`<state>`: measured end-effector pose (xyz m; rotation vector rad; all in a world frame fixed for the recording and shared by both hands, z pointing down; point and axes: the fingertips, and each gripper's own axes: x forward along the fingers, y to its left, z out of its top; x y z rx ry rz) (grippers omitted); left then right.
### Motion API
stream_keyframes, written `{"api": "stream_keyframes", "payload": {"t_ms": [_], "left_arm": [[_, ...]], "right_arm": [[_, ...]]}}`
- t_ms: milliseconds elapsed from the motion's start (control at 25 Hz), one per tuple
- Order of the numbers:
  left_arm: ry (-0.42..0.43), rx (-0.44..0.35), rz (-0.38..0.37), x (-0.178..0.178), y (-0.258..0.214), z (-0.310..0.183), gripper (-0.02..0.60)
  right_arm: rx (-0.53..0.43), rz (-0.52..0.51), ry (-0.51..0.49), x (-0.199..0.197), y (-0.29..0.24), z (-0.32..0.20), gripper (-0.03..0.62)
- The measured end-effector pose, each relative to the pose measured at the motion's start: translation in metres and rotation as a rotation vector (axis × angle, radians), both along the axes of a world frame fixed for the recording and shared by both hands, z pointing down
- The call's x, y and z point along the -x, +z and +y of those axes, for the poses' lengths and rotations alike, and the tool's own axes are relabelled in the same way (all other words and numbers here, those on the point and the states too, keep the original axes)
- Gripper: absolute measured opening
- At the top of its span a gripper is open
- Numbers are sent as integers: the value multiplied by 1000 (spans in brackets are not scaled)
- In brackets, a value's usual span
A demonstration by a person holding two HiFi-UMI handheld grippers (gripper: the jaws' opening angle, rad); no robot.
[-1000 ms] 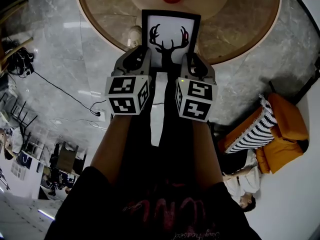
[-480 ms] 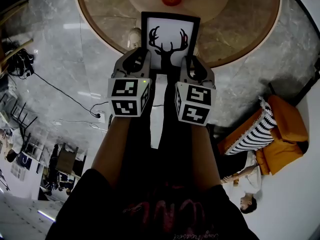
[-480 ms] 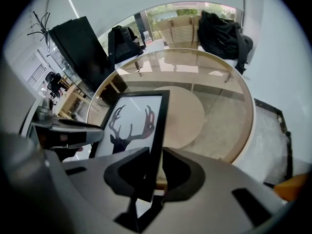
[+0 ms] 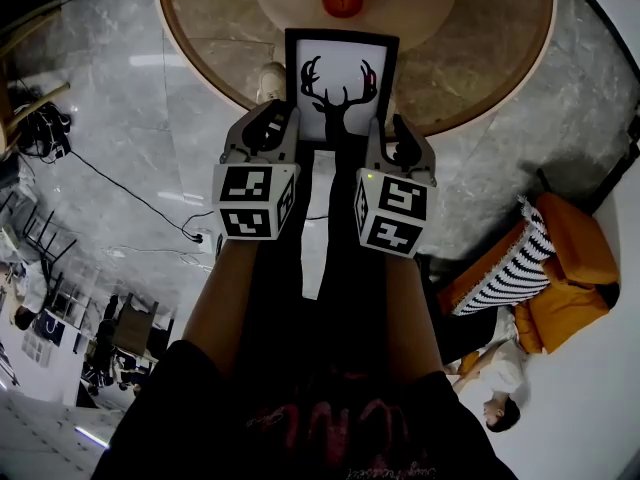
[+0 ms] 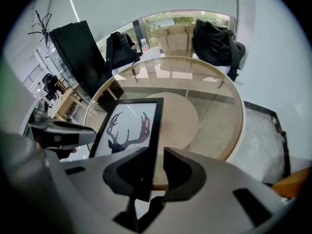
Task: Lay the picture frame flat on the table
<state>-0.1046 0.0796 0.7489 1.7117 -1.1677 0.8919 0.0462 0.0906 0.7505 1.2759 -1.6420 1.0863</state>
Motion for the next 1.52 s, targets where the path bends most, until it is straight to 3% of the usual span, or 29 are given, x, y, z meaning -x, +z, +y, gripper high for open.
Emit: {"api": "stream_keyframes", "payload": {"t_ms": [280,640,1080,1520], "left_arm": [[2,-58,-2,3,-28,-8,83],[5,-174,13,1,-88,-30,29],[87,-366,40,-18,-196,-57,11],[68,-569,16,-12,-308,-84,10]], "right_arm": [[-60,-4,18,-5,-30,-6,92],[-205,-23,-8,11,-94,-30,40],[-403,-44,-31,25,-202,-61,21],[-589,-73,-58,32,-314,-85,20]]}}
